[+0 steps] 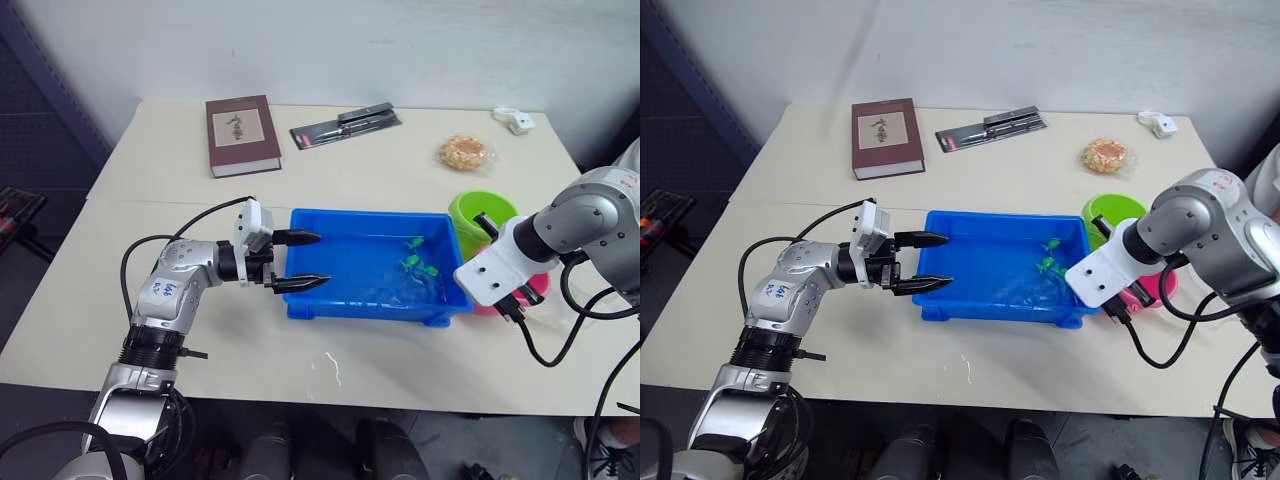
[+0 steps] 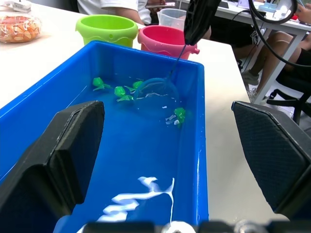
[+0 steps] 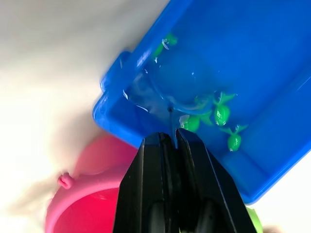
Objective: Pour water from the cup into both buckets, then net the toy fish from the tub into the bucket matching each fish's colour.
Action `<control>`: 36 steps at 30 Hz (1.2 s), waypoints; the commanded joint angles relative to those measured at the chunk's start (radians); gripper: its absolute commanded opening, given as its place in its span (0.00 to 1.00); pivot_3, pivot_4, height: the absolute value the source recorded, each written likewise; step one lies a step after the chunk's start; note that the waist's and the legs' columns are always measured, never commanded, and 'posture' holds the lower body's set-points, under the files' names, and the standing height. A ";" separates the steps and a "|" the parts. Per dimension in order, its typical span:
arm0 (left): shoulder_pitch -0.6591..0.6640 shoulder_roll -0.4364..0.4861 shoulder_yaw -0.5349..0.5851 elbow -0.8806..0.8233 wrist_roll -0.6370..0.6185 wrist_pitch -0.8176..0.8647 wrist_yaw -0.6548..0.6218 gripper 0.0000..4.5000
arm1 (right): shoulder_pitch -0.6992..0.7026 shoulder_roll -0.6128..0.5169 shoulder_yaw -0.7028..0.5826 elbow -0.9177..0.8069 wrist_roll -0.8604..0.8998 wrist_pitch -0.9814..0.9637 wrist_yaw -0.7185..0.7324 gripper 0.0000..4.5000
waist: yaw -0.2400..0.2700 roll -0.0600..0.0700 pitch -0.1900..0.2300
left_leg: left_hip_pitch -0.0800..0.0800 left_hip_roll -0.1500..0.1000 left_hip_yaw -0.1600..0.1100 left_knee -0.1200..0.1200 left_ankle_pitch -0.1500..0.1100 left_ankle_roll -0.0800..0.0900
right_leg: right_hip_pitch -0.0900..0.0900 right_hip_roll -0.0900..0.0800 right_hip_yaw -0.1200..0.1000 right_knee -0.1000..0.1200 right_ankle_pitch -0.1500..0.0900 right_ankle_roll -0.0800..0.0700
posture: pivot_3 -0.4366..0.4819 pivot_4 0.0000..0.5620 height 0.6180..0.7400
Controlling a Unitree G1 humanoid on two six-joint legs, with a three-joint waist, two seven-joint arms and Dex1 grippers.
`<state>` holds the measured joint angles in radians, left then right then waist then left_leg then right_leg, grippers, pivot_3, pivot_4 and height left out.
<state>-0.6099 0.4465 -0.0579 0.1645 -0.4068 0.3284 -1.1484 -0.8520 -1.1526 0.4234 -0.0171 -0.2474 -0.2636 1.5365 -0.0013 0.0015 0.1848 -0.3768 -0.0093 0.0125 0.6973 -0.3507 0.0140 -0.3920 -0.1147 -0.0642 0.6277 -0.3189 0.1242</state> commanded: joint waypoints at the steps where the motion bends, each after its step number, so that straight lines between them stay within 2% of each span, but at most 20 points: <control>1: 0.003 0.003 0.014 -0.037 -0.018 -0.002 0.000 1.00 | -0.032 -0.011 -0.025 0.044 -0.031 -0.055 0.013 0.00 | 0.000 0.000 0.000 | 0.000 0.000 0.000 0.000 0.000 0.000 | 0.000 0.000 0.000 0.000 0.000 0.000 | 0.48 0.27 0.99; 9: 0.010 0.003 0.016 -0.048 -0.022 0.005 0.005 1.00 | 0.006 -0.008 -0.029 0.019 0.018 -0.041 0.057 0.00 | 0.001 0.000 0.000 | 0.000 0.000 0.000 0.000 0.000 0.000 | 0.000 0.000 0.000 0.000 0.000 0.000 | 0.48 0.27 0.99; 16: 0.022 0.012 0.020 -0.065 -0.021 0.012 0.009 1.00 | 0.061 0.001 -0.023 -0.062 0.106 0.086 0.078 0.00 | 0.001 0.000 0.000 | 0.000 0.000 0.000 0.000 0.000 0.000 | 0.000 0.000 0.000 0.000 0.000 0.000 | 0.48 0.27 0.99; 21: 0.030 0.025 0.024 -0.078 -0.024 0.022 0.003 1.00 | 0.080 0.048 -0.044 -0.063 0.142 0.205 0.047 0.00 | 0.001 0.000 0.000 | 0.000 0.000 -0.001 0.000 0.000 0.000 | 0.000 0.000 0.000 0.000 0.000 0.000 | 0.48 0.27 0.99; 28: 0.031 0.037 0.025 -0.082 -0.026 0.026 0.002 1.00 | 0.119 0.103 -0.129 -0.058 0.222 0.409 -0.006 0.00 | 0.005 0.000 0.000 | 0.000 0.000 -0.001 0.000 0.000 0.000 | 0.000 0.000 0.000 0.000 0.000 0.000 | 0.48 0.27 0.99; 33: 0.033 0.048 0.028 -0.087 -0.028 0.033 0.003 1.00 | 0.167 0.154 -0.272 -0.063 0.351 0.600 -0.108 0.00 | 0.003 0.000 0.000 | 0.000 0.000 -0.001 0.000 0.000 0.000 | 0.000 0.000 -0.001 0.000 0.000 0.000 | 0.48 0.27 0.99; 36: 0.034 0.051 0.031 -0.089 -0.028 0.036 0.001 1.00 | 0.229 0.163 -0.333 -0.065 0.380 0.567 -0.148 0.00 | 0.003 0.000 0.000 | 0.000 0.000 -0.001 0.000 0.000 0.000 | 0.000 0.000 -0.001 0.000 0.000 0.000 | 0.48 0.27 0.99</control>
<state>-0.5767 0.4862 -0.0478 0.1130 -0.4120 0.3661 -1.1462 -0.6302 -0.9834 0.1398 -0.0661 0.1053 0.3134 1.4078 0.0019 0.0014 0.1848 -0.3769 -0.0091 0.0112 0.6972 -0.3508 0.0139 -0.3915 -0.1149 -0.0650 0.6277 -0.3189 0.1242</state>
